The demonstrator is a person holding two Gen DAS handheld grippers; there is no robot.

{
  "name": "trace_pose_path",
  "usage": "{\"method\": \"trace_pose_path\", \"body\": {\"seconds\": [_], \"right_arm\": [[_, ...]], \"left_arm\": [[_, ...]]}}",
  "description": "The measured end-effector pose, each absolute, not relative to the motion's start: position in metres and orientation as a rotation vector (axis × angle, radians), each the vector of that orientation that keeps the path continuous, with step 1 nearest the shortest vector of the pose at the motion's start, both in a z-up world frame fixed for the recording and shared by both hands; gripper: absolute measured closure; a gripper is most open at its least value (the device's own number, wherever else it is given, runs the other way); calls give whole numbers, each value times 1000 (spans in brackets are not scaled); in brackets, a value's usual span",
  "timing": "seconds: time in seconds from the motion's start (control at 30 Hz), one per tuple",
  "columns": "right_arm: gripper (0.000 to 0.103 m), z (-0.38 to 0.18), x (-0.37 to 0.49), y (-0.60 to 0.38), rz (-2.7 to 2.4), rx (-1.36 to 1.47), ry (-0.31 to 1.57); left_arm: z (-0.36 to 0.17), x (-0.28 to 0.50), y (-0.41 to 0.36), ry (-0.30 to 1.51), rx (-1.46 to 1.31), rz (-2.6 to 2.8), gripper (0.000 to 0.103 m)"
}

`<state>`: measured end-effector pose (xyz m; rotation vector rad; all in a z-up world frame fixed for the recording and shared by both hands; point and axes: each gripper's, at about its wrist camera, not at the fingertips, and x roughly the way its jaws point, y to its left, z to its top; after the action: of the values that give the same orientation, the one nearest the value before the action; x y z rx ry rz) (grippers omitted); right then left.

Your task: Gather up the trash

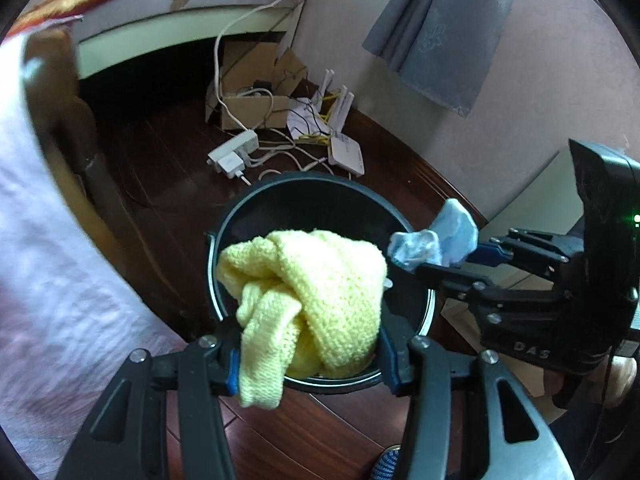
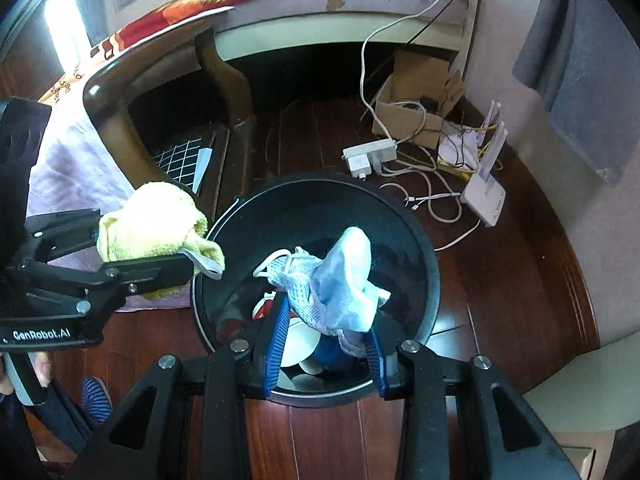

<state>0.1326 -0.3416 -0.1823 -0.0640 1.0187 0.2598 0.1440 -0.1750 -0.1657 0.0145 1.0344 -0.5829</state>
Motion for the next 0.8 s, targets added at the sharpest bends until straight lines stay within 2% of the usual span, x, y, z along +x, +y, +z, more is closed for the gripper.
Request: {"method": "trace_pose_path", "body": {"seconds": [0.03, 0.07, 0.1, 0.13, 0.17, 0.23, 0.27, 0.3, 0.8], "right_arm": [[63, -187, 136, -341, 268, -59, 1031], [52, -196, 140, -339, 279, -73, 1051], [39, -206, 143, -339, 252, -115, 1069], [12, -213, 143, -340, 214, -145, 1083], [7, -220, 143, -344, 195, -148, 1108], [7, -223, 142, -352, 168, -145, 1111], [3, -222, 141, -354, 154, -146, 1099], [0, -220, 140, -357, 143, -133, 1092], [0, -203, 144, -341, 137, -125, 1077]], "left_arm": [[-169, 146, -175, 1038, 14, -582, 38], [-173, 148, -175, 1041, 13, -575, 30], [-178, 151, -175, 1054, 19, -554, 18], [-184, 154, -173, 1074, 23, -526, 16], [-186, 155, -170, 1082, 17, -515, 14], [-189, 154, -162, 1087, 28, -470, 3], [-188, 153, -158, 1074, 37, -454, 2], [-189, 151, -156, 1064, 54, -446, 2], [-178, 137, -139, 1016, 61, -391, 2]]}}
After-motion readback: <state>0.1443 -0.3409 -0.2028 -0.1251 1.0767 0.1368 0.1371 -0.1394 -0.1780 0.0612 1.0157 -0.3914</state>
